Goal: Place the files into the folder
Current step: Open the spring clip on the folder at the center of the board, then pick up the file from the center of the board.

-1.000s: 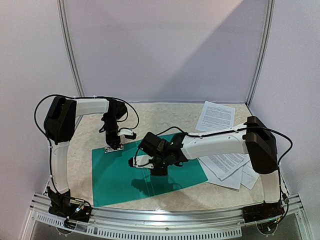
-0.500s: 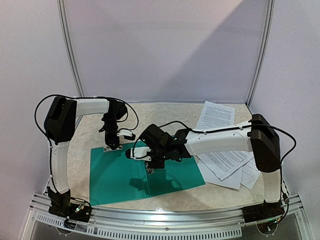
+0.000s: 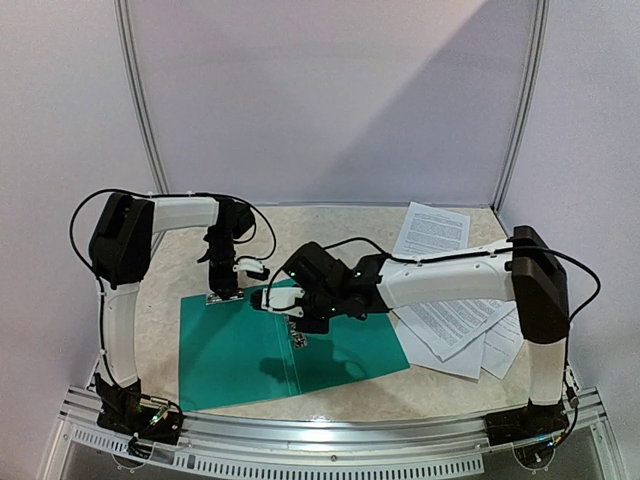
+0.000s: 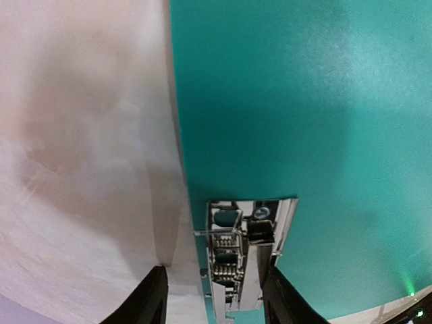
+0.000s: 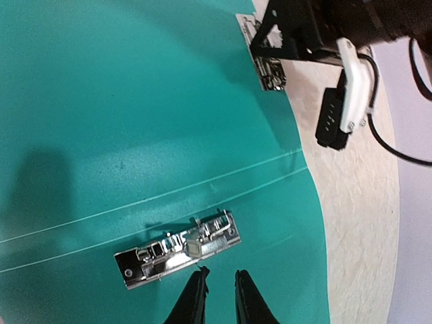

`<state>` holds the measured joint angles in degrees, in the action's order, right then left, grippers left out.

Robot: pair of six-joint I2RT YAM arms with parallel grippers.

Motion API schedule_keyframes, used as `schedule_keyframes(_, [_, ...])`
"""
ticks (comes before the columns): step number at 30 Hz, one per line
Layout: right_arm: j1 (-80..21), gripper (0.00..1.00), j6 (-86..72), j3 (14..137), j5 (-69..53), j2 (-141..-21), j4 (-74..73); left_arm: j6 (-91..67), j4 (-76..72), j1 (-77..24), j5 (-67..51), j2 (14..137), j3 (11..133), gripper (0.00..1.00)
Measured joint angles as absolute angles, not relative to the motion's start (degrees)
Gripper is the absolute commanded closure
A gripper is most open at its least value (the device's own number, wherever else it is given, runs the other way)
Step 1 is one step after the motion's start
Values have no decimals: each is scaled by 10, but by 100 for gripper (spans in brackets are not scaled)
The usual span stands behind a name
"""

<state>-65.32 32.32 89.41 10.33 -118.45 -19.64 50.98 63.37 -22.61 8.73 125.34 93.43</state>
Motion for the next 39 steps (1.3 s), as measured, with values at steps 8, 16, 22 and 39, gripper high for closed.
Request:
schedule_keyframes(8, [-597, 63, 109, 814, 178, -1034, -201, 511, 643, -226, 98, 1263, 948, 38])
schedule_keyframes(16, [-456, 48, -279, 641, 224, -858, -311, 514, 648, -228, 118, 1268, 957, 29])
schedule_keyframes(22, [-327, 40, -475, 403, 162, -696, -334, 509, 672, -228, 112, 1283, 988, 23])
schedule_keyframes(39, [-90, 17, -561, 277, -8, -681, -195, 463, 728, -238, 36, 1218, 1065, 21])
